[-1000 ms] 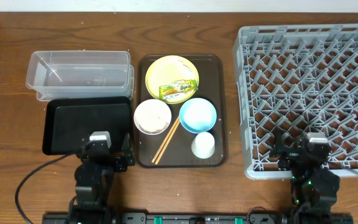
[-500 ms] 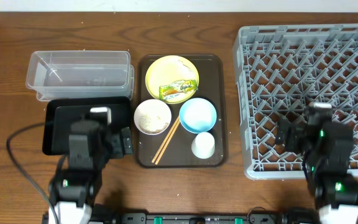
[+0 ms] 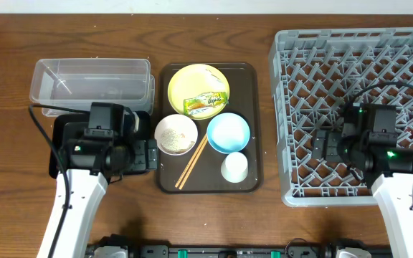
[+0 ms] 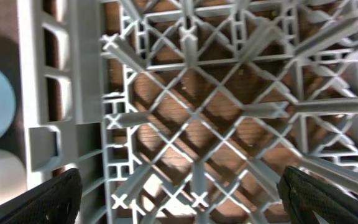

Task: Sort waste into correct bins and load items into the dishwasher rack
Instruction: 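Raise both arms and move the left gripper toward the yellow plate, then grasp the white tissue on the yellow plate with the left gripper, then carry the tissue left and drop it into the clear plastic bin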

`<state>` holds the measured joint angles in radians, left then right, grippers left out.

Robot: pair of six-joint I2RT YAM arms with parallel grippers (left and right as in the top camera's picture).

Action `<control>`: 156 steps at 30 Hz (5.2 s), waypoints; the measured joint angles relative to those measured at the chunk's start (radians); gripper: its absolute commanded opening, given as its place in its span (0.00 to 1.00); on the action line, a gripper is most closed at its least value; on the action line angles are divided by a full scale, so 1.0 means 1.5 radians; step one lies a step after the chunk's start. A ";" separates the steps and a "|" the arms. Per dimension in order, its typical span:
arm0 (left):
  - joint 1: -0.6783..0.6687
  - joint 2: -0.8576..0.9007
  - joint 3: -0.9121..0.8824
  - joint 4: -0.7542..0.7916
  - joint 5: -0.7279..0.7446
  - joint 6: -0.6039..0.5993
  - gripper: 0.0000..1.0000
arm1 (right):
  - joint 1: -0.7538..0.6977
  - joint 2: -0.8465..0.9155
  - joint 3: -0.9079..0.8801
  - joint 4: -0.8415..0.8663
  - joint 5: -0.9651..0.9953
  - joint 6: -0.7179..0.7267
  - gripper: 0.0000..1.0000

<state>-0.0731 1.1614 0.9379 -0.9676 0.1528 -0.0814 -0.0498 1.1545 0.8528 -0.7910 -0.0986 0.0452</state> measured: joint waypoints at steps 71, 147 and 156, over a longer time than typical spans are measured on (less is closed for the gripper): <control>-0.199 0.633 0.310 0.597 0.017 -0.214 0.84 | 0.000 0.000 0.002 -0.008 -0.027 0.000 0.99; 0.085 0.464 0.310 0.290 -0.013 -0.213 0.49 | 0.000 0.000 0.002 -0.019 -0.028 0.000 0.99; 0.077 0.383 0.310 0.291 0.033 -0.151 0.72 | 0.000 0.000 0.002 -0.019 -0.029 0.000 0.99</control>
<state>0.0429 1.7363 1.4029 -0.5312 0.2020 -0.3073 -0.0498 1.1545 0.8558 -0.8192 -0.1417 0.0452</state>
